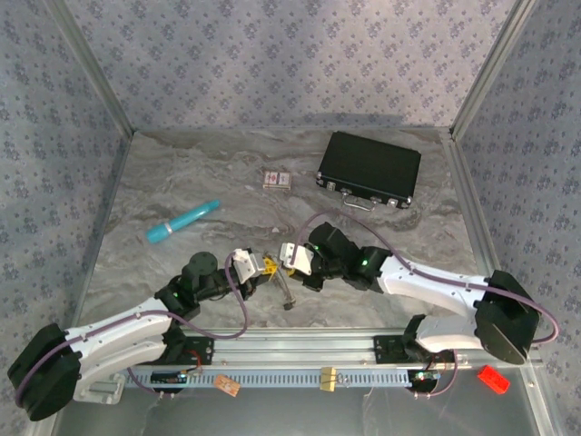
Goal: Put the keys on the keyring
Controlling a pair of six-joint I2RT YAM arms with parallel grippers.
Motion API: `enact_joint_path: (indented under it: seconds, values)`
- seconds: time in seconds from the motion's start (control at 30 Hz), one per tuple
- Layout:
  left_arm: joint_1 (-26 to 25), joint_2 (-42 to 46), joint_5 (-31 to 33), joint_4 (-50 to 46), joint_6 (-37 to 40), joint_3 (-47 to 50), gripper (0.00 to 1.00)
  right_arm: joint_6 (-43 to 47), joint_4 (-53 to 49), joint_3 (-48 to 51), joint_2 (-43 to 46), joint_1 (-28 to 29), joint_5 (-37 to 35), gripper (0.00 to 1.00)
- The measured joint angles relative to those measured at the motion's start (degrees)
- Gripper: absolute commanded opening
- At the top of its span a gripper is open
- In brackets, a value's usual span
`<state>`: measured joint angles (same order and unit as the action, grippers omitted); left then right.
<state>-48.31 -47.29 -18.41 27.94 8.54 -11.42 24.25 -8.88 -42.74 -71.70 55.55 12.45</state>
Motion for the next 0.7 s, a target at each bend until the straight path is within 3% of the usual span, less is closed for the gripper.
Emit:
enact_joint_path:
  seconds: [0.7]
  values:
    - [0.3, -0.4, -0.2, 0.1, 0.0, -0.2, 0.00, 2.4, -1.6, -3.1, -2.3, 0.0, -1.2, 0.00]
